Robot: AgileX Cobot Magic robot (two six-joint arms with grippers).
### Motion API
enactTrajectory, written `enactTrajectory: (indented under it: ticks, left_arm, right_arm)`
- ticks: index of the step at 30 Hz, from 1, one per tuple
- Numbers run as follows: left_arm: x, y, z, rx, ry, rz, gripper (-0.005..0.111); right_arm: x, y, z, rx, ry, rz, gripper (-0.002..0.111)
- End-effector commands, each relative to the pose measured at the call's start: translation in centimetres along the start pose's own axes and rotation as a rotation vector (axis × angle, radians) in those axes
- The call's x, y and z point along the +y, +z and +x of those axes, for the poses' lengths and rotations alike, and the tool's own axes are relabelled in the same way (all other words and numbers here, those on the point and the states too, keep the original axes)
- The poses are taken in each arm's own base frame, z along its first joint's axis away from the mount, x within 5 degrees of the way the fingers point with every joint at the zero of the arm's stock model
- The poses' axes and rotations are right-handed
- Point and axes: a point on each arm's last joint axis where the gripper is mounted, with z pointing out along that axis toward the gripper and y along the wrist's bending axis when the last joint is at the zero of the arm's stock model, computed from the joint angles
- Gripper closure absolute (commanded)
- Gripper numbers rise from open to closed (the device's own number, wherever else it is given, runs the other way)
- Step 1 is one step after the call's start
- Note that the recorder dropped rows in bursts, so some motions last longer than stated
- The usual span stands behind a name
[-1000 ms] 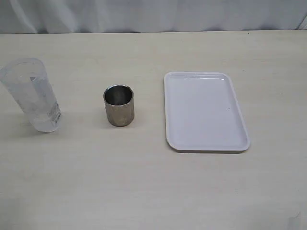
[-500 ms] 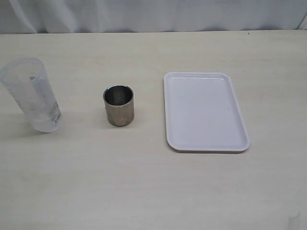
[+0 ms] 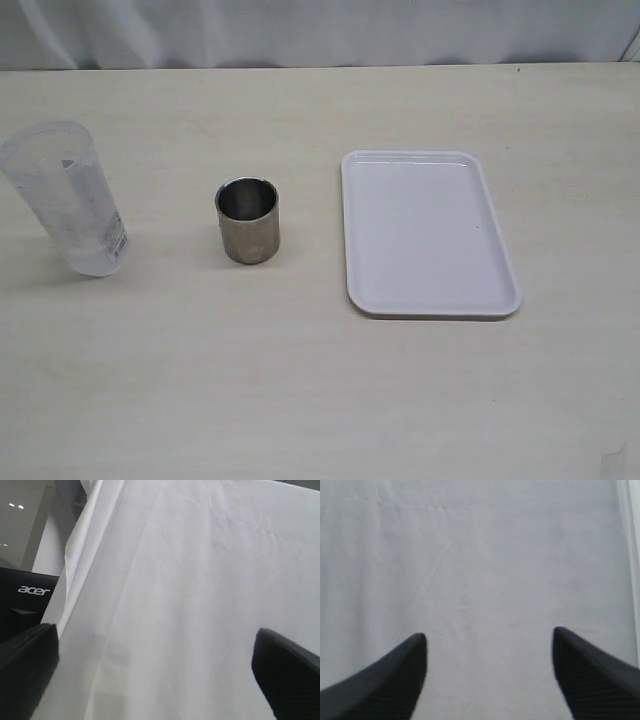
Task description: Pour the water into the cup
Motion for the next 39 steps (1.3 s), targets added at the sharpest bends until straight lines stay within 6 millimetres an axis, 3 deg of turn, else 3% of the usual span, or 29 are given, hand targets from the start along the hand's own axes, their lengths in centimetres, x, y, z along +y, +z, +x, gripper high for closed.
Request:
enactTrajectory:
  ticks: [1, 8, 18, 32, 39]
  left_arm:
    - [-0.5, 1.3, 0.8, 0.052, 0.031, 0.064, 0.002]
    - [-0.5, 3.7, 5.3, 0.337, 0.036, 0.093, 0.002]
    - [-0.5, 4.7, 10.4, 0.586, 0.05, 0.163, 0.002]
    - [-0.3, 4.2, 15.6, 0.77, 0.067, 0.236, 0.002]
    - [-0.2, 5.8, 18.7, 0.843, 0.066, 0.28, 0.002]
  right_arm:
    - [0.1, 0.2, -0.1, -0.028, 0.007, -0.013, 0.024]
    - [0.1, 1.5, 0.6, 0.023, 0.014, -0.021, 0.024]
    - [0.0, 2.3, 1.5, 0.083, 0.023, -0.021, 0.024]
    - [0.0, 2.3, 1.4, 0.079, 0.023, -0.022, 0.024]
    - [0.0, 2.3, 1.4, 0.079, 0.023, -0.022, 0.024]
